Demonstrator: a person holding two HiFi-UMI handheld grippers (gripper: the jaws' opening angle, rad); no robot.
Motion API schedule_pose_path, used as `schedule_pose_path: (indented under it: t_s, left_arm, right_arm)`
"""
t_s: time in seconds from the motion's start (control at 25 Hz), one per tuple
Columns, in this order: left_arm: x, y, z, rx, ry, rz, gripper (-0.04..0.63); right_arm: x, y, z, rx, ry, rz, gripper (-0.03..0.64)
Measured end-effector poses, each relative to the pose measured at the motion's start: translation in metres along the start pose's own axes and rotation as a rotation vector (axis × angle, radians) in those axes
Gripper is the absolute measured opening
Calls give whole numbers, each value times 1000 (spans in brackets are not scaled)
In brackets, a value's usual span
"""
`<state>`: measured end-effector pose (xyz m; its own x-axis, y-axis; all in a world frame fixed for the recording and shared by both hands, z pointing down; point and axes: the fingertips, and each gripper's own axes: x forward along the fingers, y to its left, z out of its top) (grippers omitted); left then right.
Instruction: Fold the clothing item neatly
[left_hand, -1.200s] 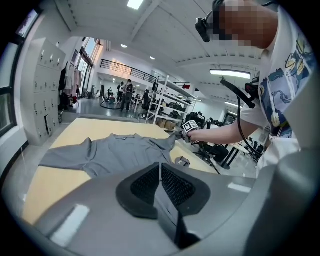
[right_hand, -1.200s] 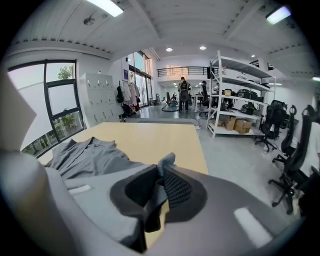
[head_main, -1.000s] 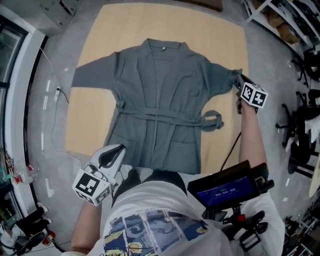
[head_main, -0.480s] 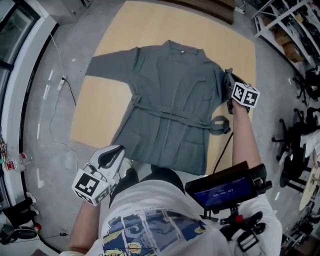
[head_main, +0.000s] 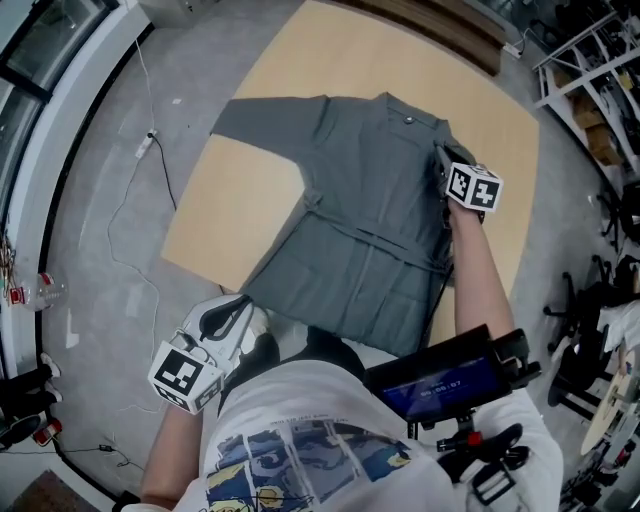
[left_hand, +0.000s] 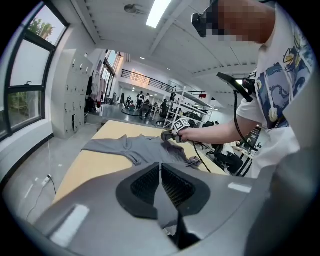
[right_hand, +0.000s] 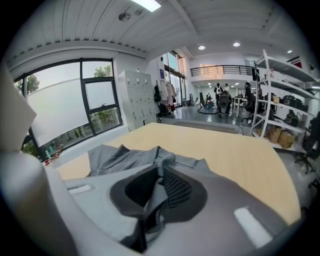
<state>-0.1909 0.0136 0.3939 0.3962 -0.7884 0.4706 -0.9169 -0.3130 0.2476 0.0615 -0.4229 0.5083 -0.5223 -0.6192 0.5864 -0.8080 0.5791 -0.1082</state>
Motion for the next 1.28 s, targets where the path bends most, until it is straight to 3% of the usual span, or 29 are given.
schedule_pose_path:
  t_s: [0.28,0.68,0.96,1.28]
  left_arm:
    - [-23,18,-14,-25,-5,47,21]
    - [-50,39,-17,-51,-8,90,21]
    - [-53,45,-23,-46,-14,68,21]
    - [-53,43,-20,-21,-32,4,21]
  right_arm:
    - [48,69,-2,-65,42,84,41]
    - [84,114,-21,-81,127,114,41]
    - [85,120,-34,-50,165,137,57]
    - [57,136,-40,-85,170,161,87]
